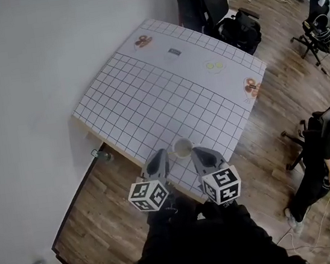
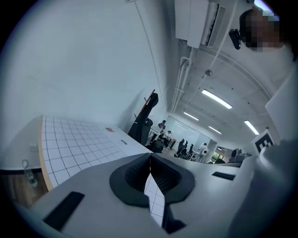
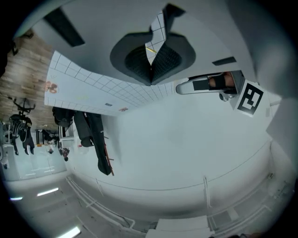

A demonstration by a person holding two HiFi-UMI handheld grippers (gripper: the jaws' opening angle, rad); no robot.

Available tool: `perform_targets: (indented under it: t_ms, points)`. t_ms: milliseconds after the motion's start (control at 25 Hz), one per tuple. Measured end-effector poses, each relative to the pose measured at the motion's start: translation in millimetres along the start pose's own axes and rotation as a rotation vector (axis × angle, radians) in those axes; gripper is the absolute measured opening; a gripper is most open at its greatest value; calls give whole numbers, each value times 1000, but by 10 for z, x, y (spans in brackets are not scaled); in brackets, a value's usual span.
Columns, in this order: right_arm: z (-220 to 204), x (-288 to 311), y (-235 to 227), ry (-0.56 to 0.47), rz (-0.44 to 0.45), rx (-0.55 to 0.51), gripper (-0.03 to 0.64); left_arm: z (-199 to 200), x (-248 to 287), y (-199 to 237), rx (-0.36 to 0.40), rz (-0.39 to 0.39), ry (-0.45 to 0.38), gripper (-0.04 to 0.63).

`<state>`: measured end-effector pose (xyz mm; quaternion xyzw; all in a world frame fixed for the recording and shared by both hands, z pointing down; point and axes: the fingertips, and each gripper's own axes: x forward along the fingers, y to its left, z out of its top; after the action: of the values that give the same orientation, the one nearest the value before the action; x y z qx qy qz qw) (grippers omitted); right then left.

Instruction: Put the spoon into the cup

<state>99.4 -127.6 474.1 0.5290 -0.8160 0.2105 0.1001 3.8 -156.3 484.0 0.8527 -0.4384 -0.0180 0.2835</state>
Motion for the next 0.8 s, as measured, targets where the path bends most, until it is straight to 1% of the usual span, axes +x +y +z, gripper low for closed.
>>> perform_targets:
  t_ms: [160,320,640,800]
  points:
    - [315,-224,92,-76,5,-40,21,187,-67,-340,106,-4,-6,34]
    - [530,-312,116,-134,10,-68,21,352,-58,-539,177,-17,-22,34]
    - [691,-422,164,-185,31,-95,21,498,-107,-704,220,-23,-55,34]
    - [682,-531,125,-198,40,-102,21,449,-103,-820,231,-19,-57,34]
